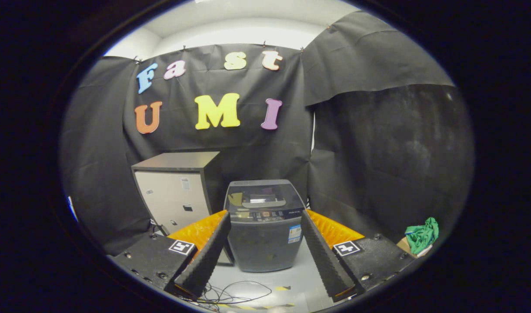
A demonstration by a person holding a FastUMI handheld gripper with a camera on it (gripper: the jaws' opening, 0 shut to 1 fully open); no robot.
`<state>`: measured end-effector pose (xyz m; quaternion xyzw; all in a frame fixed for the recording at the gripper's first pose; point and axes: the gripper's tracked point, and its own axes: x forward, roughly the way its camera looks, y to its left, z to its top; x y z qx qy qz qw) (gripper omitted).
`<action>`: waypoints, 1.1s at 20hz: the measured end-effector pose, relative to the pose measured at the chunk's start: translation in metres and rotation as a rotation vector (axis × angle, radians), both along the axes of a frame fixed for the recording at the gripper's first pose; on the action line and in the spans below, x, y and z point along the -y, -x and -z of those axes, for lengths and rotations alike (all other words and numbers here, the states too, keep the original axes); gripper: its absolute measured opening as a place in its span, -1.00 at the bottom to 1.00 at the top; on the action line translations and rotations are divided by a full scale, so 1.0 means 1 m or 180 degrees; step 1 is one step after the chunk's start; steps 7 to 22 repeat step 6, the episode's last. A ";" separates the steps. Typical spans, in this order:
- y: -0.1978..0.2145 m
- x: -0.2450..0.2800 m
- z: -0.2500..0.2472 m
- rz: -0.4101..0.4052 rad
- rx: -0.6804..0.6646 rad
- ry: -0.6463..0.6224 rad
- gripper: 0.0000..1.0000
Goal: Put the clothes into the washing machine and then close the washing machine lid.
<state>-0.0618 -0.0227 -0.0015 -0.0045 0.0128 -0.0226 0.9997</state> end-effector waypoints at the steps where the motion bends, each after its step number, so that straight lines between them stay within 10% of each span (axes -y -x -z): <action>1: -0.002 -0.001 0.000 0.0003 0.0005 0.0009 1.00; 22: -0.001 0.000 0.000 0.0014 -0.0019 0.0001 1.00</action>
